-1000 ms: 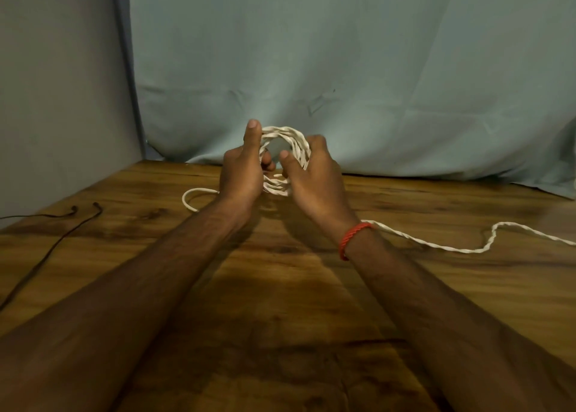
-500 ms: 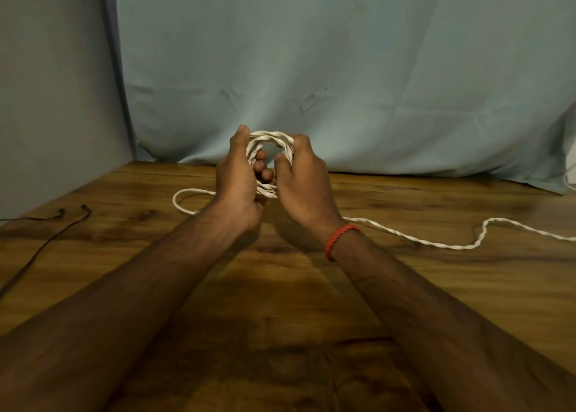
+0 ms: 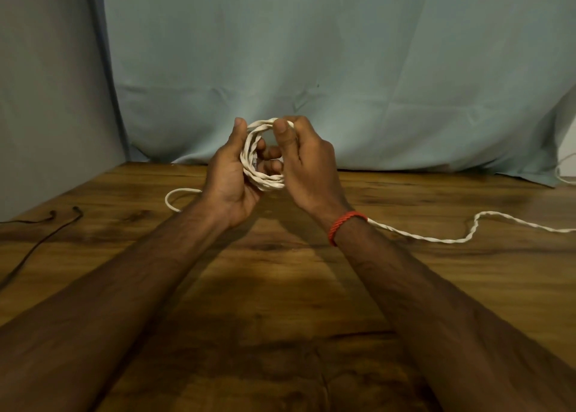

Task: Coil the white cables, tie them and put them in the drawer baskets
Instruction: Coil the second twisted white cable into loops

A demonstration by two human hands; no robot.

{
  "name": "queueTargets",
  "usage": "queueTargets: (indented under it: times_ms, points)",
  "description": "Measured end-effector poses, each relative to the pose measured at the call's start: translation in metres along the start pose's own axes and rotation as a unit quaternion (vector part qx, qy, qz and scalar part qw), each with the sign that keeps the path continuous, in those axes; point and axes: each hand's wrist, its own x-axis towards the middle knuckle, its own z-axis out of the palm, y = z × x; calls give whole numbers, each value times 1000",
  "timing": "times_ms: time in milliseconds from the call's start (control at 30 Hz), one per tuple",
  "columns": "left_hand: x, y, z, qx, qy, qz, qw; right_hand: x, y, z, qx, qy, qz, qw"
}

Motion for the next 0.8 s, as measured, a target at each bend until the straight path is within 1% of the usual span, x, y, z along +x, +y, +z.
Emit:
queueTargets:
  times_ms: [67, 233, 333, 433, 533, 600, 667, 800]
  points:
    - [-1, 1, 1, -23, -13, -11, 1000, 1, 2, -1, -9, 20, -4, 1000]
    - [-2, 7, 1, -65, -67, -68, 993, 2, 11, 2, -51, 68, -24, 996]
    - [-1, 7, 1, -89, -66, -75, 991, 2, 12, 4, -79, 73, -48, 993]
    - [1, 8, 2, -91, -10, -66, 994, -1, 15, 5, -98, 47, -73, 991]
    - [4, 12, -1, -19, 75, -54, 996, -5, 17, 9, -129, -3, -73, 989]
    - [6, 14, -4, 30, 110, -45, 993, -6, 18, 10, -141, -37, -63, 987]
    - [8, 15, -5, 56, 128, -32, 990, -4, 17, 9, -143, -56, -52, 987]
    - [7, 14, -3, 76, 136, 6, 988, 0, 6, 9, -134, -43, -28, 990]
